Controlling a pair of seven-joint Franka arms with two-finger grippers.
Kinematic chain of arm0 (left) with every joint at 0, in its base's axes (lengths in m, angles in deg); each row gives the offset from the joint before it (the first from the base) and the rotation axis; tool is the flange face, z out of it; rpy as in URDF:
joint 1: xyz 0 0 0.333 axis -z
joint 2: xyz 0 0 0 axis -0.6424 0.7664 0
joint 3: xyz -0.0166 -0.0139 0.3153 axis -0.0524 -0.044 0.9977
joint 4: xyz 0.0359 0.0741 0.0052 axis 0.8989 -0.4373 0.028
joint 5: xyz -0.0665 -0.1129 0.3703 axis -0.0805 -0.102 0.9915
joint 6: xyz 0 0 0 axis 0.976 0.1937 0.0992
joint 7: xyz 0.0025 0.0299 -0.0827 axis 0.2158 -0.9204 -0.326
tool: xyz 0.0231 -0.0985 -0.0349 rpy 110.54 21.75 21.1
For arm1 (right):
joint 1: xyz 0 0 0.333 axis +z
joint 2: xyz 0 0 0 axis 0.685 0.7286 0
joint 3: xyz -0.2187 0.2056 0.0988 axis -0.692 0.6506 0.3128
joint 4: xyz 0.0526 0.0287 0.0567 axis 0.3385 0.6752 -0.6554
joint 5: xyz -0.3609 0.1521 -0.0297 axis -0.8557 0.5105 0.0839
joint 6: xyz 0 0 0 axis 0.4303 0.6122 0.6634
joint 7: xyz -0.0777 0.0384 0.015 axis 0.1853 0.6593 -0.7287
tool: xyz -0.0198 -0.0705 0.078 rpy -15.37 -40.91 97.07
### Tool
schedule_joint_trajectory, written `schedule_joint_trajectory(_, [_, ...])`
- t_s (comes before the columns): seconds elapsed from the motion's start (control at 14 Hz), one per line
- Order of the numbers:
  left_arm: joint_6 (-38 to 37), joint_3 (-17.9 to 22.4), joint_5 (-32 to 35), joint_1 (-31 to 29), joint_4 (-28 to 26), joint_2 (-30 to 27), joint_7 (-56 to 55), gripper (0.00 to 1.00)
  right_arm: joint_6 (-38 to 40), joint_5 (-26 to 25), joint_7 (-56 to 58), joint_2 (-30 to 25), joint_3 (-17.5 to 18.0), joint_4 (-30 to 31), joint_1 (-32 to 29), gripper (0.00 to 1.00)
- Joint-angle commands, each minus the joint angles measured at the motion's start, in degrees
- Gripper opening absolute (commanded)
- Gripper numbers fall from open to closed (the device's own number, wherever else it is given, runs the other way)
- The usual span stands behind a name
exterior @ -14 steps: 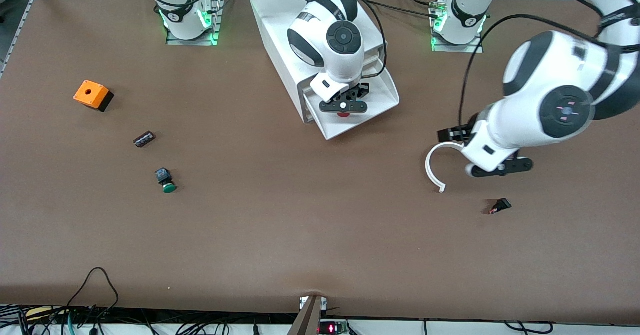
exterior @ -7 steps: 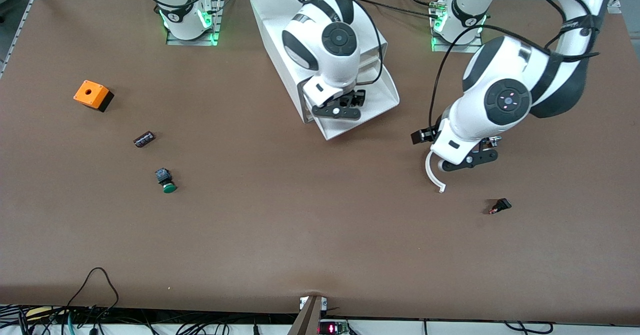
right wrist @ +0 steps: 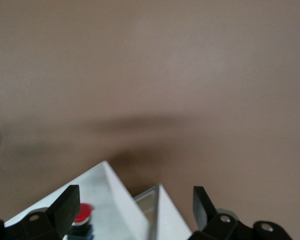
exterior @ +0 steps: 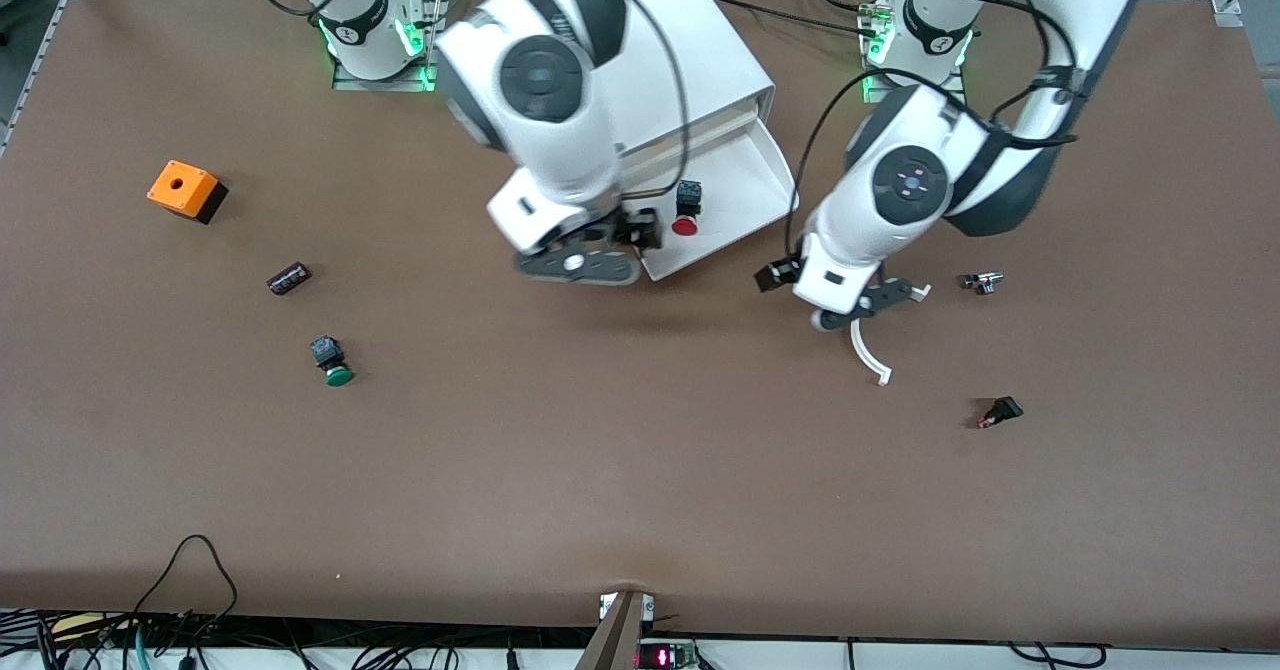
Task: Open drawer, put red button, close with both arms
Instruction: 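Release the red button into the drawer and push it shut with the right gripper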
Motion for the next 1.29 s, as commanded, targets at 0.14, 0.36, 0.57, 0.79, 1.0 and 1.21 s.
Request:
schedule_joint_trajectory(0.14, [5.5, -0.3, 7.0, 4.5, -3.1, 2.3, -11.6, 1.0, 8.6, 2.3, 17.4, -4.6, 0.8, 0.3, -11.2, 1.0])
schedule_joint_trajectory(0.36, [6.5, -0.3, 7.5, 7.1, -4.0, 2.7, -16.8, 1.0, 11.4, 3.0, 29.5, -7.1, 0.4, 1.3, -17.0, 1.0])
schedule_joint_trajectory(0.57, [6.5, -0.4, 7.5, 9.6, -5.2, 2.7, -20.4, 1.0, 11.3, 3.8, 37.8, -11.3, 0.1, 6.2, -21.4, 1.0])
schedule_joint_trajectory(0.79, [6.7, -0.5, 7.5, 11.8, -5.4, 3.6, -21.4, 1.0, 11.4, 3.8, 45.8, -14.6, -3.8, 9.6, -22.6, 1.0])
schedule_joint_trajectory(1.0, [7.0, -0.6, 7.3, 14.1, -5.3, 4.4, -23.2, 1.0, 10.8, 3.9, 51.9, -19.7, -6.3, 15.4, -24.1, 1.0])
schedule_joint_trajectory(1.21, [7.5, -0.6, 6.9, 16.2, -5.1, 5.1, -23.3, 1.0, 5.8, 4.8, 55.4, -28.8, -6.8, 27.4, -25.9, 1.0])
